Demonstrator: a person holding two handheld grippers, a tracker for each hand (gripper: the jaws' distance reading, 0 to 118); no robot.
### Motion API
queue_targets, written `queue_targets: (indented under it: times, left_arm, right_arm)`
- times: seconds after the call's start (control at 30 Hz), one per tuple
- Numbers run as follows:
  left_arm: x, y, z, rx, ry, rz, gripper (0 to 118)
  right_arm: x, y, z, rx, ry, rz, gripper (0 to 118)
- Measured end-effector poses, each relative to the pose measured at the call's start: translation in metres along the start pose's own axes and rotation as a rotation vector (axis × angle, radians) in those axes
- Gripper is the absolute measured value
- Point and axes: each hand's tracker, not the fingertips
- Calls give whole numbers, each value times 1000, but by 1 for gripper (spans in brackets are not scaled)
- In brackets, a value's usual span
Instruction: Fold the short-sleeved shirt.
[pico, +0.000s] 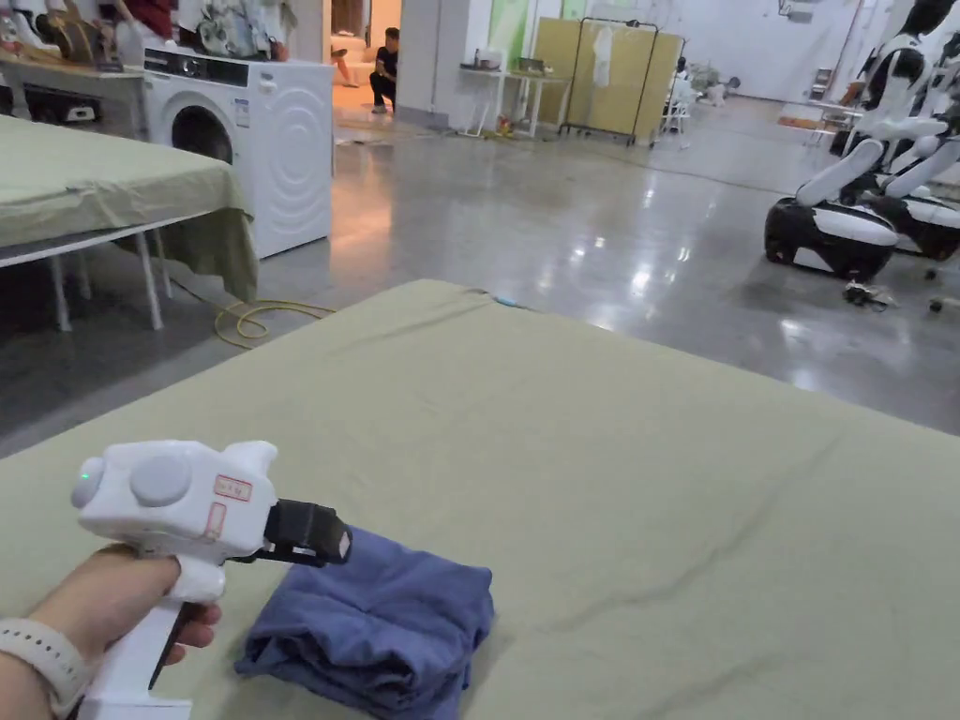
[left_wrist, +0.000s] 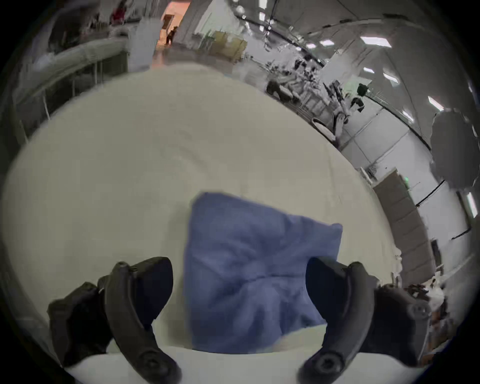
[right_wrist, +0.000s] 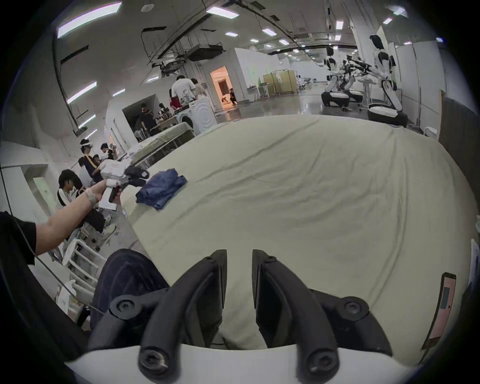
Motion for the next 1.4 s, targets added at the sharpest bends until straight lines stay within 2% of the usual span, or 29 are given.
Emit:
queue_targets:
  times: [0.07, 0.1, 0.13, 0.17, 0.2, 0.23, 0.27, 0.33, 0.37, 0.43, 0.47, 0.53, 0.6, 0.63, 0.7, 0.77, 0.83, 0.87, 0.9, 0.97, 1.0, 1.07, 1.1, 1.23, 1.4]
  left_arm:
    - [19, 3, 39, 95, 88, -43, 107]
    - [34, 1, 58, 161, 112, -59, 104]
    - [52, -3, 73, 218, 107, -74, 97]
    - [76, -10, 87, 291, 102, -101, 83]
    - [100, -17, 97, 349, 102, -135, 57]
    - [128, -28, 104, 408, 110, -180, 36]
    - [164, -41, 113, 472, 111, -241, 23]
    - [219, -65, 116, 561, 92, -306, 18]
    - [249, -78, 117, 596, 56, -338, 7]
    - [302, -104, 116, 722, 42, -384, 6]
    - [327, -116, 111, 744, 25, -430, 6]
    - [359, -129, 91, 738, 56, -409, 6]
    - [381, -141, 86, 712, -90, -297, 6]
    - [393, -148, 83, 704, -113, -256, 6]
    - [411, -154, 79, 713, -83, -288, 6]
    - [425, -157, 80, 704, -82, -381, 11]
    - [432, -158, 83, 713, -73, -408, 43]
    - [434, -159, 86, 734, -65, -411, 63]
    - [434, -159, 89, 753, -73, -415, 77]
    - [437, -156, 94, 756, -75, -409, 86]
    - [435, -155, 95, 758, -74, -411, 97]
    - [436, -154, 97, 768, -79, -402, 114]
    - [434, -153, 99, 777, -80, -399, 118]
    - [435, -150, 104, 781, -78, -399, 118]
    - [435, -147, 107, 785, -78, -399, 118]
  right_arm:
    - [2, 0, 11, 50, -24, -10, 23]
    - [1, 1, 18, 85, -74, -9, 14]
    - [0, 2, 23, 108, -104, -18, 10]
    - [0, 3, 31, 138, -121, -41, 10]
    - [-1, 4, 38, 169, -145, -56, 9]
    - [-4, 6, 46, 207, -198, -56, 7]
    - [-6, 9, 55, 248, -254, -62, 6]
    - [-11, 15, 71, 344, -367, -76, 4]
    - [-13, 19, 79, 403, -416, -88, 4]
    - [-15, 27, 90, 481, -513, -74, 4]
    - [-11, 30, 93, 497, -569, -52, 4]
    - [-8, 36, 93, 524, -646, -6, 4]
    - [-1, 36, 89, 567, -674, 16, 4]
    - [1, 36, 87, 576, -689, 19, 4]
    - [3, 37, 88, 571, -665, -2, 4]
    - [4, 36, 88, 583, -632, 7, 4]
    - [2, 37, 87, 586, -637, 41, 12]
    - [2, 37, 86, 581, -629, 47, 22]
    - [2, 38, 86, 572, -614, 46, 41]
    - [2, 39, 86, 581, -582, 35, 68]
    - [1, 40, 86, 579, -577, 35, 74]
    - [-2, 43, 84, 565, -578, 51, 74]
    - [-3, 44, 83, 561, -582, 63, 75]
    - [-8, 47, 79, 554, -586, 92, 87]
    - [-13, 49, 82, 561, -524, 58, 87]
